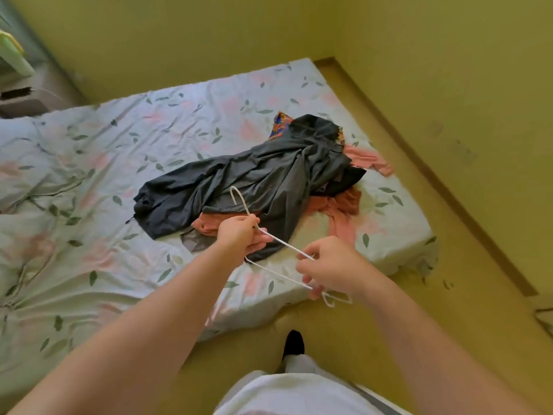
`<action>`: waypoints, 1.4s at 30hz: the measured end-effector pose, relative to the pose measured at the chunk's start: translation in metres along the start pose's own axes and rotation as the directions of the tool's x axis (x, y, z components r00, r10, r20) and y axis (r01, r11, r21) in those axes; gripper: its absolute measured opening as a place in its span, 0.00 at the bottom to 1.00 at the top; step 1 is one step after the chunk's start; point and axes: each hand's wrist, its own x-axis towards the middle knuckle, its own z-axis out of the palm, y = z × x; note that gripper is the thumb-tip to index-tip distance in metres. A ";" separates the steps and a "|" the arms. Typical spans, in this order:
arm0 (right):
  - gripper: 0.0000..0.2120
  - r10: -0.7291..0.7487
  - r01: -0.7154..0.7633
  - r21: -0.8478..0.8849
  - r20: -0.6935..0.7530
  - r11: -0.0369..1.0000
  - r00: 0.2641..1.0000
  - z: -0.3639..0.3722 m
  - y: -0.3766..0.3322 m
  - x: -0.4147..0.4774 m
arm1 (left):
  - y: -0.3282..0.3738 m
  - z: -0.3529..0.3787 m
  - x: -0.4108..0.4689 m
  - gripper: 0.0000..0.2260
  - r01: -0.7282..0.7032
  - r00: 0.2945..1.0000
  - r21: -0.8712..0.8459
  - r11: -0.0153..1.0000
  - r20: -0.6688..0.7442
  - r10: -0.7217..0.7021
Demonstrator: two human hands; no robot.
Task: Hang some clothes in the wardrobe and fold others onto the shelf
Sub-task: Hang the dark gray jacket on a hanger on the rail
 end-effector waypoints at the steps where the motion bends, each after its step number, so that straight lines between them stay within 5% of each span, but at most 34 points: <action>1: 0.06 0.030 -0.031 0.030 0.011 0.999 0.999 -0.006 0.000 0.008 | 0.010 0.009 0.003 0.07 -0.086 0.996 0.107 0.990 0.038 0.082; 5: 0.16 0.136 -0.143 0.151 0.058 0.978 0.989 -0.025 -0.004 0.038 | 0.045 0.043 0.003 0.08 -0.488 0.872 0.530 0.693 0.268 0.410; 8: 0.22 0.157 -0.170 0.306 0.065 0.937 0.985 -0.034 -0.002 0.067 | 0.066 0.070 0.009 0.09 -0.636 0.765 0.638 0.434 0.451 0.459; 13: 0.04 0.207 -0.139 0.588 -0.050 0.797 0.977 -0.051 0.013 0.118 | 0.096 0.111 0.038 0.13 -0.699 0.698 0.565 0.438 0.672 0.246; 18: 0.07 0.350 -0.188 0.596 -0.167 0.781 0.922 -0.073 0.034 0.163 | 0.113 0.147 0.131 0.14 -0.607 0.794 0.677 0.415 0.536 0.288; 23: 0.16 0.475 -0.299 0.531 -0.230 0.793 0.849 -0.079 0.070 0.201 | 0.095 0.182 0.254 0.14 -0.384 0.923 0.892 0.238 0.364 0.124; 25: 0.26 0.552 -0.352 0.557 -0.242 0.752 0.798 -0.078 0.086 0.219 | 0.082 0.196 0.288 0.21 -0.224 0.974 0.931 0.288 0.225 0.029; 30: 0.23 0.613 -0.471 0.443 -0.262 0.763 0.746 -0.078 0.109 0.241 | 0.048 0.223 0.351 0.41 0.024 0.996 0.968 0.250 -0.001 -0.093; 33: 0.23 0.627 -0.512 0.412 -0.217 0.754 0.748 -0.071 0.117 0.251 | 0.037 0.225 0.375 0.38 0.029 0.990 0.976 0.217 0.002 -0.142; 37: 0.21 0.676 -0.499 0.534 -0.200 0.682 0.709 -0.061 0.122 0.257 | 0.040 0.211 0.383 0.21 0.045 0.999 0.955 0.294 -0.045 -0.008; 39: 0.19 0.696 -0.472 0.603 -0.203 0.643 0.689 -0.061 0.120 0.259 | 0.046 0.204 0.371 0.16 0.005 0.996 0.885 0.466 -0.044 0.072; 42: 0.15 0.707 -0.454 0.646 -0.194 0.614 0.680 -0.066 0.110 0.261 | 0.066 0.187 0.344 0.06 -0.042 0.997 0.563 0.826 -0.036 0.075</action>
